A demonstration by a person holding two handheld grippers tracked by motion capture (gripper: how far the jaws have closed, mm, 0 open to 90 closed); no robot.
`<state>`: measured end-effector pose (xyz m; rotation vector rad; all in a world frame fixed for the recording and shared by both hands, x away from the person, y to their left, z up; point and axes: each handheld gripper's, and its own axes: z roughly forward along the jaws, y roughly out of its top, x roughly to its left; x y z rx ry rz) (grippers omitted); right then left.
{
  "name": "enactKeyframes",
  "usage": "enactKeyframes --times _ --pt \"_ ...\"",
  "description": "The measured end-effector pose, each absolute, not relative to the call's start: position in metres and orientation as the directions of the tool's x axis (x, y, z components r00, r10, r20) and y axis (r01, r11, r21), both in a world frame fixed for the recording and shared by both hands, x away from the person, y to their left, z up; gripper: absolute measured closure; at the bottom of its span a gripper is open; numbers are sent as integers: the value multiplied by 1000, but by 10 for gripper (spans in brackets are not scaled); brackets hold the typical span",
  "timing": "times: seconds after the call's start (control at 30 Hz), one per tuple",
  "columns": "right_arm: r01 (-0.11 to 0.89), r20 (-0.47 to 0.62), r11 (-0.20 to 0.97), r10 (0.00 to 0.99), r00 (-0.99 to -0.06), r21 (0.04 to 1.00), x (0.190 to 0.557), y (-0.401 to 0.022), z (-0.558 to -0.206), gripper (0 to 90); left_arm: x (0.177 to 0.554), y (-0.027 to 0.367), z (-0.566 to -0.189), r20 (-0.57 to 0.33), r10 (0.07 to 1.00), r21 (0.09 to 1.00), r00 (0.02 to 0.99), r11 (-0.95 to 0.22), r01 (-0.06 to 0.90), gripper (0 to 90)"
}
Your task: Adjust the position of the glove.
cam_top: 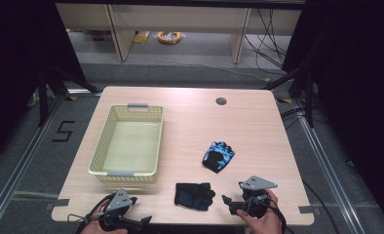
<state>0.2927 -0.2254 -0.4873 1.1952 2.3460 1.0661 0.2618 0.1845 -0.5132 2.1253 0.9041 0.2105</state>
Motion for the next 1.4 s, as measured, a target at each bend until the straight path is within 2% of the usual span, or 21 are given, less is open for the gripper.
enactKeyframes --times 0.23,0.33,0.4,0.43,0.47,0.5,0.57,0.77,0.93,1.07,1.13,1.4 --pt "578 72 368 797 -599 728 292 -223 -486 211 261 183 -514 -163 681 739 714 -395 546 163" --pt "559 58 378 791 -610 738 292 -223 -485 236 262 181 -513 -180 686 739 706 -379 557 163" --pt "554 59 375 788 -613 743 292 -221 -483 296 265 180 -510 -146 670 744 728 -410 527 163" --pt "551 59 377 785 -617 745 291 -221 -482 322 265 177 -509 -176 669 740 722 -393 545 163" --pt "545 56 375 785 -617 750 291 -220 -481 338 265 174 -510 -176 674 759 717 -371 535 163" --pt "543 51 379 784 -619 749 292 -219 -480 353 267 173 -508 -165 666 747 728 -397 533 164" --pt "545 59 380 779 -624 747 292 -218 -478 397 268 166 -509 -196 670 763 716 -355 541 164" --pt "521 45 390 767 -640 760 294 -210 -477 448 275 148 -508 -167 644 770 746 -388 507 168" --pt "503 31 410 751 -660 761 296 -207 -477 450 278 138 -505 -135 617 762 775 -435 479 170" --pt "507 41 409 747 -663 759 297 -204 -478 449 280 124 -504 -157 612 772 775 -414 483 173" --pt "501 35 413 744 -667 761 298 -202 -479 446 283 120 -502 -133 604 775 786 -431 463 173" --pt "497 26 433 734 -679 752 303 -198 -482 457 286 103 -502 -149 586 779 797 -427 460 176"
